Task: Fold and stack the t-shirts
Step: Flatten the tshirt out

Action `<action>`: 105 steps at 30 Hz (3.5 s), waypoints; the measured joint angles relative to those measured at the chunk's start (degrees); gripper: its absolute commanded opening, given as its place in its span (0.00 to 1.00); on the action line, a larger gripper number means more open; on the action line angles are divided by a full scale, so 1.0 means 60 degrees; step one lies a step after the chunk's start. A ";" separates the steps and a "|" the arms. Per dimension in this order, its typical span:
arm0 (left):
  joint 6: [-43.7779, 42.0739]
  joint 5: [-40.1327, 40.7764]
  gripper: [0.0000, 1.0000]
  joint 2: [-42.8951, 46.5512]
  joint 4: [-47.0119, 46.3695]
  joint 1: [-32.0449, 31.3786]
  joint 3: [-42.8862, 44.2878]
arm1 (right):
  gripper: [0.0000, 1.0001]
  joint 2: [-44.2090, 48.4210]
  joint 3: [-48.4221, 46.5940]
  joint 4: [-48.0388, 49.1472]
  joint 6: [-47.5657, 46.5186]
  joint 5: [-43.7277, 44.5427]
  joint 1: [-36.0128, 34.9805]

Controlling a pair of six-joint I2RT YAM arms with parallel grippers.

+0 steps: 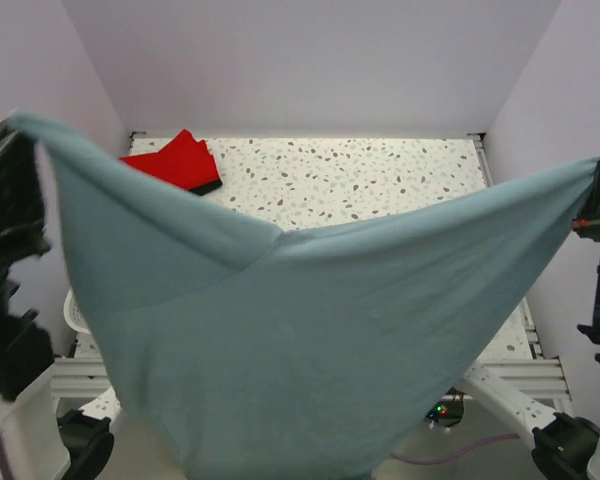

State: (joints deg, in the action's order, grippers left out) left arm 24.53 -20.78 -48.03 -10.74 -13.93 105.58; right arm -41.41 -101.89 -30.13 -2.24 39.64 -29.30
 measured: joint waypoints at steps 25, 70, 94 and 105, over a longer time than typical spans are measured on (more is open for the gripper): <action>-0.1814 0.2980 1.00 -0.8193 -0.0940 -0.0852 -0.3712 | 0.99 -0.5617 0.3490 0.3155 -0.0747 0.1887 0.2743; 0.0805 0.4721 1.00 -1.0058 -0.1177 -0.3136 -0.7865 | 0.98 -1.0608 0.6226 0.3679 0.3993 -0.4532 0.2550; 0.1089 0.2998 1.00 -1.1060 -0.1563 -0.1443 -0.7114 | 0.99 -1.2273 0.4299 0.3530 0.5249 -0.6076 0.4459; 0.1089 0.2951 1.00 -1.1551 -0.1362 -0.1140 -0.6364 | 0.99 -1.2477 0.4222 0.4116 0.6178 -0.7293 0.5719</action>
State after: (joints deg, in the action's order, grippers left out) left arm 31.07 -3.07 -117.34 -18.92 -20.78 67.40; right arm -116.27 -76.55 -5.43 34.83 -4.12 5.02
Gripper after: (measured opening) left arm 0.997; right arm 0.985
